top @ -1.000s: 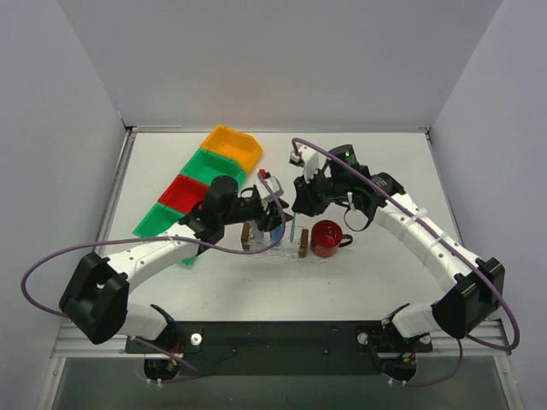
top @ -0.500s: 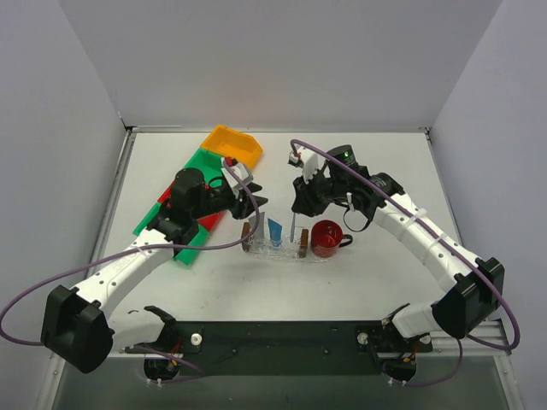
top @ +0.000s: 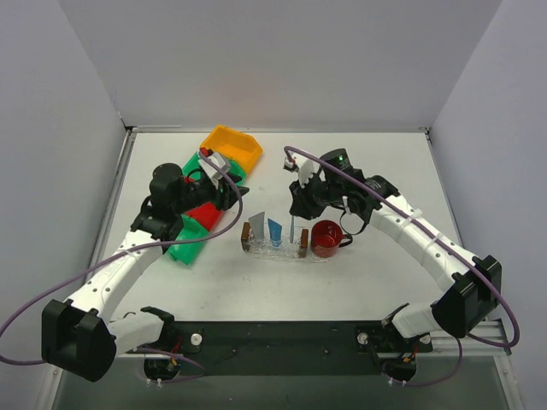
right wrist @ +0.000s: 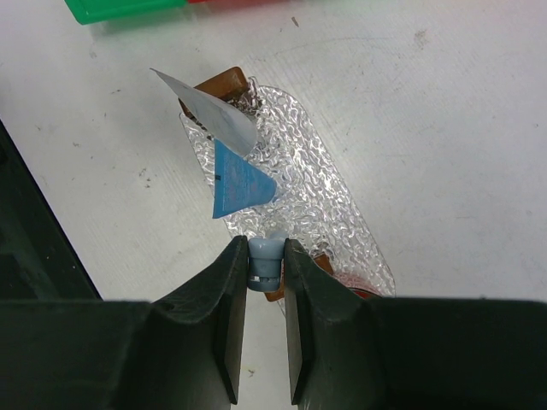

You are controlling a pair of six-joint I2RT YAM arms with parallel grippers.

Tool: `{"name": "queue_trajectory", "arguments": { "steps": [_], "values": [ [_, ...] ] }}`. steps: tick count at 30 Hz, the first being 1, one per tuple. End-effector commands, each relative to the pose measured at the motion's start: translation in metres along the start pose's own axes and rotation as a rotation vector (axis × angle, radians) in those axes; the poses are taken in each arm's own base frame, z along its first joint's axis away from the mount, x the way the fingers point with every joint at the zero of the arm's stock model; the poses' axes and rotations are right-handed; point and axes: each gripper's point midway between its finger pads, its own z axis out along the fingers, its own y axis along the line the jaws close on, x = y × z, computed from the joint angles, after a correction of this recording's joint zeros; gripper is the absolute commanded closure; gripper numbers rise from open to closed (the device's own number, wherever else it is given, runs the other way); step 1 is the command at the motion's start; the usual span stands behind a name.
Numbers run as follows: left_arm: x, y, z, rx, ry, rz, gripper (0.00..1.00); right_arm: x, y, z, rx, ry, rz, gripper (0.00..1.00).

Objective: Prepare toiletry sets of a toothbrush and toothpaste on the tray

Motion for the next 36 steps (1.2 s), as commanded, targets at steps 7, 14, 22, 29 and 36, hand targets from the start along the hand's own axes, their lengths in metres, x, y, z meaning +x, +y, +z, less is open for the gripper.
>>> {"name": "queue_trajectory", "arguments": {
  "steps": [7,14,22,29,36],
  "values": [
    [-0.038,0.011,-0.015,-0.023,-0.083,0.021,0.5,0.008,0.001,0.014,-0.009,0.016,-0.024,1.0],
    [-0.04,0.015,-0.017,-0.029,-0.089,0.018,0.5,0.011,0.0,0.018,-0.008,0.019,-0.026,1.0],
    [-0.04,0.016,-0.018,-0.029,-0.091,0.011,0.5,0.013,-0.001,0.02,-0.002,0.011,-0.038,1.0],
    [-0.038,0.016,-0.018,-0.029,-0.093,0.009,0.5,0.011,-0.001,0.019,0.004,0.001,-0.044,1.0],
    [-0.038,0.016,-0.018,-0.026,-0.096,0.005,0.5,0.013,0.001,0.02,0.001,-0.004,-0.049,1.0]
  ]
}}
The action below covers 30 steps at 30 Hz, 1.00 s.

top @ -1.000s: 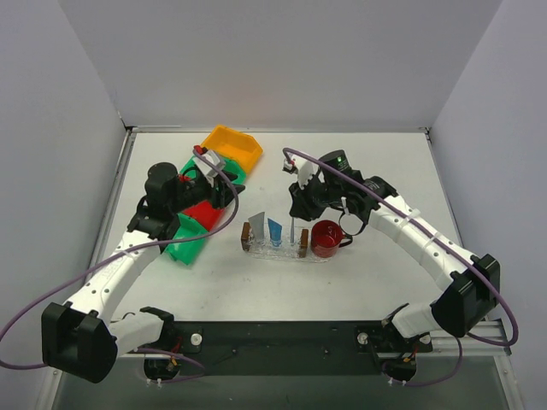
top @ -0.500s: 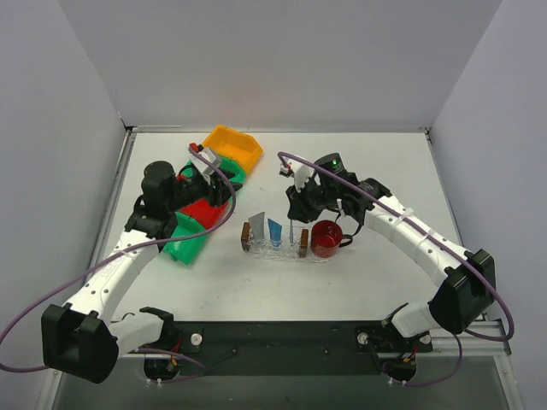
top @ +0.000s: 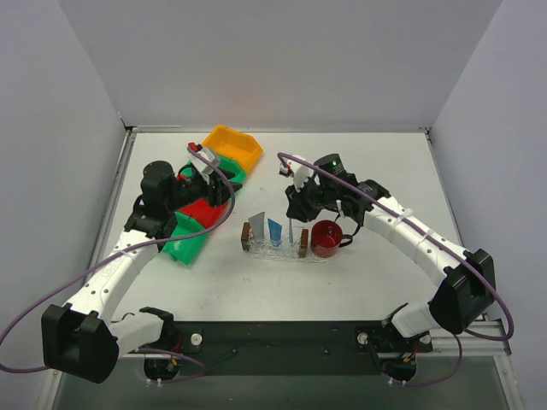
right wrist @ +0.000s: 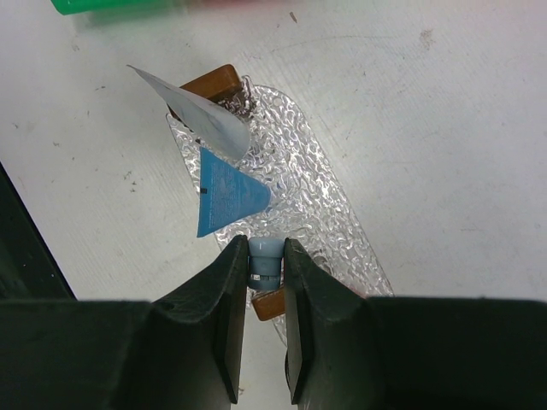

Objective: Prepare toiletry sets of a toothbrush and toothpaste on the tray

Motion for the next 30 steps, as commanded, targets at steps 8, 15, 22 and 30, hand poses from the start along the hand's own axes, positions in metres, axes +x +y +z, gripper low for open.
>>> {"name": "queue_trajectory", "arguments": {
  "steps": [8,15,22,30],
  "values": [
    [-0.031,-0.002,-0.005,0.012,-0.078,0.041,0.5,0.004,0.004,0.0,-0.001,-0.005,-0.029,1.0],
    [-0.03,-0.002,-0.005,0.016,-0.077,0.037,0.5,0.004,0.005,-0.001,-0.006,-0.004,-0.031,1.0],
    [-0.029,-0.003,-0.006,0.018,-0.081,0.034,0.5,-0.003,0.006,-0.009,0.002,-0.034,-0.042,1.0],
    [-0.029,0.0,-0.008,0.01,-0.087,0.031,0.5,-0.001,0.009,-0.011,0.0,-0.071,-0.055,1.0]
  ]
}}
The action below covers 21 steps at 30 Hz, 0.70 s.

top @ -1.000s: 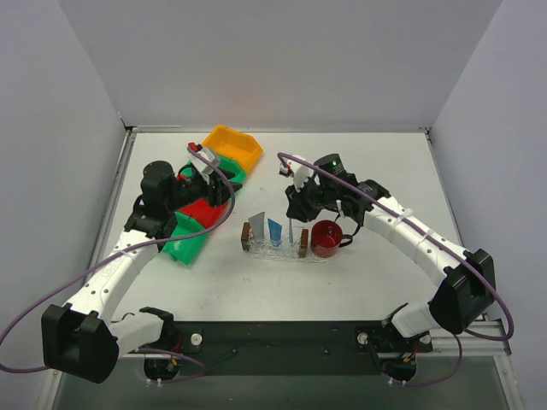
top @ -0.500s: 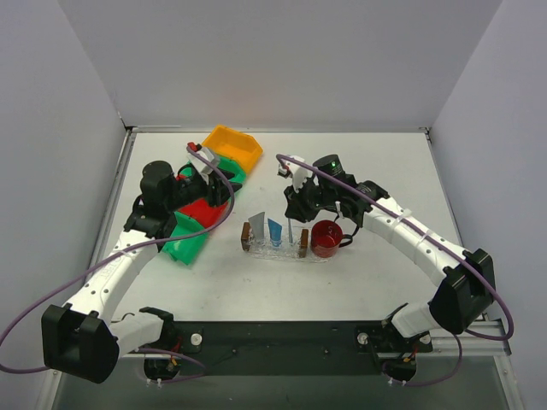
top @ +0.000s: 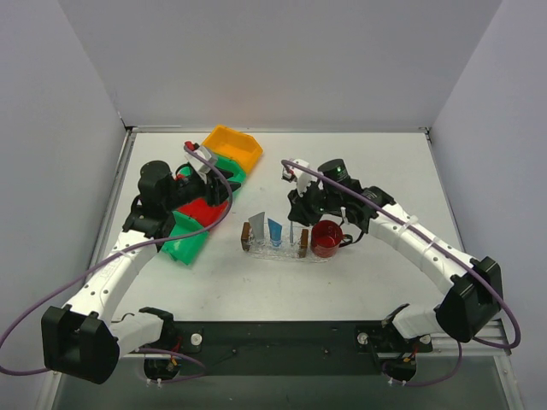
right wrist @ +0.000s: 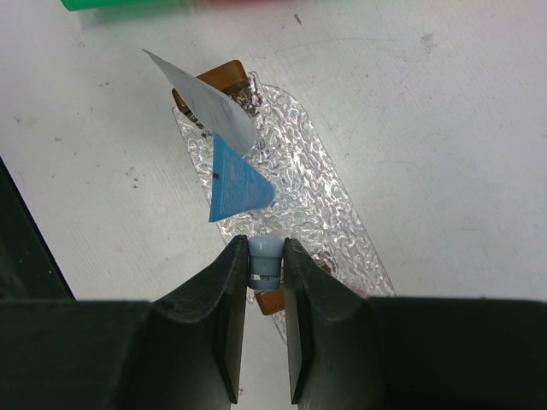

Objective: Prepare toiletry sets of a toothbrush and toothpaste on the tray

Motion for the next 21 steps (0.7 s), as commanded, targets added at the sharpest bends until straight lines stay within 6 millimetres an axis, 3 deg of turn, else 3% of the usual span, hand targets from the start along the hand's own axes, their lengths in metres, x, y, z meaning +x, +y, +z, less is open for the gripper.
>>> {"name": "queue_trajectory", "arguments": {
  "steps": [1,21],
  "values": [
    [-0.0262,-0.001,-0.0044,0.005,-0.076,0.045,0.5,-0.0061,0.0048,-0.0076,0.0,-0.052,-0.035,1.0],
    [-0.0257,0.0018,-0.0057,-0.003,-0.081,0.045,0.5,-0.0087,0.0039,-0.0088,0.014,-0.091,-0.042,1.0]
  ]
}}
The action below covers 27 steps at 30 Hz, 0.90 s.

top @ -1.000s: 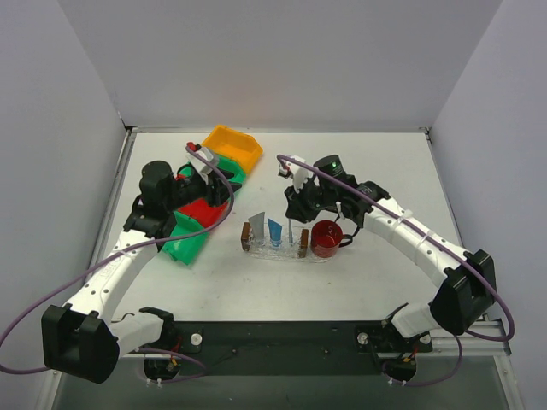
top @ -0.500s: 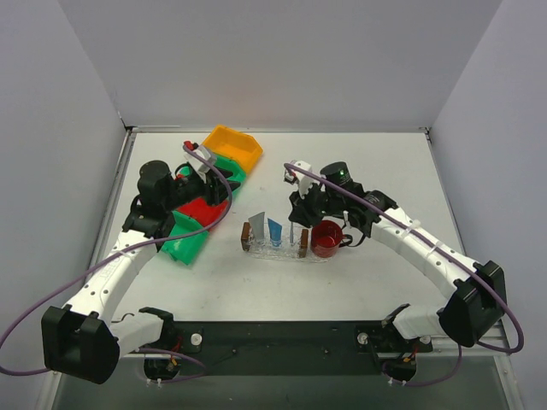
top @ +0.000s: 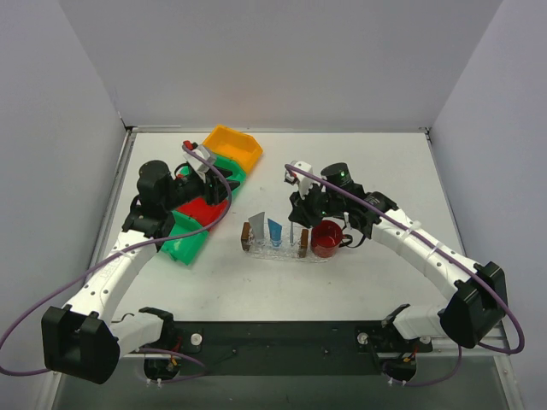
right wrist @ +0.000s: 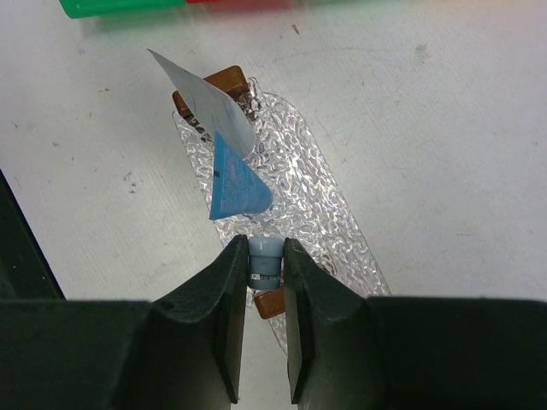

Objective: Prepare toiletry sets of a toothbrush and toothpaste on the tray

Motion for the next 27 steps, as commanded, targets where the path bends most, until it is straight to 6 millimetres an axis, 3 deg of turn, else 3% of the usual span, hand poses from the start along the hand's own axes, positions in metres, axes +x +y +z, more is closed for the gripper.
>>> {"name": "queue_trajectory", "arguments": {
  "steps": [1,9,27],
  "values": [
    [-0.0226,-0.0019,-0.0046,0.007,-0.07,0.046,0.5,-0.0122,0.0018,-0.0063,0.007,-0.049,-0.027,1.0],
    [-0.021,-0.0024,-0.0046,0.01,-0.071,0.039,0.5,-0.0175,0.0008,-0.0093,0.022,-0.092,-0.04,1.0],
    [-0.0201,-0.0008,-0.0039,0.008,-0.076,0.035,0.5,-0.0086,0.0017,-0.0044,0.017,-0.079,-0.046,1.0]
  ]
}}
